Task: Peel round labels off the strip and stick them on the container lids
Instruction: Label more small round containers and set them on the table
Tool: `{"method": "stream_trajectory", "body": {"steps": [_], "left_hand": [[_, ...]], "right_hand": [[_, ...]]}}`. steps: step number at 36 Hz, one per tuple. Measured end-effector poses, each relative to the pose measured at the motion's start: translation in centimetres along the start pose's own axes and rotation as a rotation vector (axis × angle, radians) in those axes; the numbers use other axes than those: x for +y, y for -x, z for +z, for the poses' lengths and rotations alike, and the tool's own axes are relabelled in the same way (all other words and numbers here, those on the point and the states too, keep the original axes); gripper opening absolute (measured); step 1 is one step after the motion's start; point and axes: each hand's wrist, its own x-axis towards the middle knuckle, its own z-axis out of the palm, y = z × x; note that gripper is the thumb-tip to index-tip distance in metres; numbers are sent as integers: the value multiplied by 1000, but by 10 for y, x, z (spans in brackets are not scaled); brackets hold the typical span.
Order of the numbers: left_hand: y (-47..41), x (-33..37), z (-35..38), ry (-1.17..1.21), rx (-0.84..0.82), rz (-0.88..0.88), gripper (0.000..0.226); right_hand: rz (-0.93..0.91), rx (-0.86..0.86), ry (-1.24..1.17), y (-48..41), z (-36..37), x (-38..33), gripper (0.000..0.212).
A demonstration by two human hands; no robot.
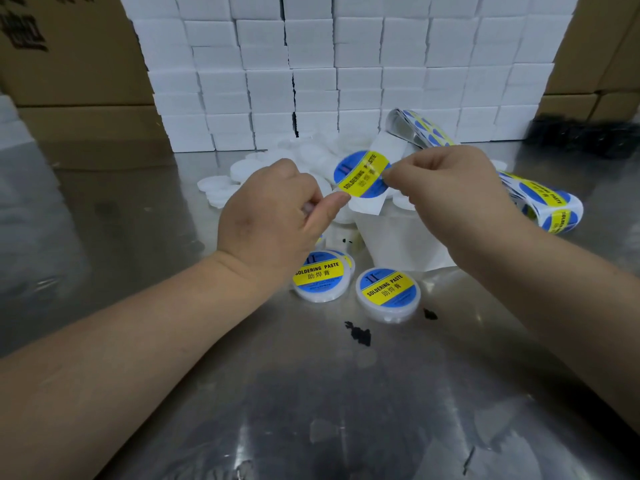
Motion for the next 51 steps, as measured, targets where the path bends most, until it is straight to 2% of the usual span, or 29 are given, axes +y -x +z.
{"method": "stream_trajectory", "body": {"steps": [5, 15, 18, 21, 24, 28, 34, 39, 45, 51], "left_hand": [[-4, -3, 1, 96, -53, -248, 43], [-3, -2, 4, 491, -95, -451, 22], [-2, -5, 7, 497, -44, -501, 8], [-3, -6, 8, 550, -27, -562, 12], [-6, 2, 4, 776, -38, -627, 25], [-5, 12, 0, 1003, -118, -645, 44], [-5, 10, 0, 1229, -156, -697, 42], [-5, 7, 1, 1398, -157, -706, 45], [-3, 8, 2, 1432, -169, -677, 38], [0, 9, 2, 1365, -181, -602, 37]], "right_hand": [[-42, 107, -102, -2, -2, 0, 25], [-159, -20, -192, 6, 3, -3, 25], [-197, -53, -181, 7, 3, -3, 23], [-236, -62, -192, 9, 4, -3, 24], [-255, -55, -213, 10, 3, -3, 26], [-232, -101, -196, 10, 5, -2, 24], [-231, -127, -146, 11, 8, 0, 20], [-233, -138, -134, 11, 9, 2, 26], [-237, -122, -114, 10, 11, 4, 27], [-229, -108, -91, 8, 11, 5, 29]]}}
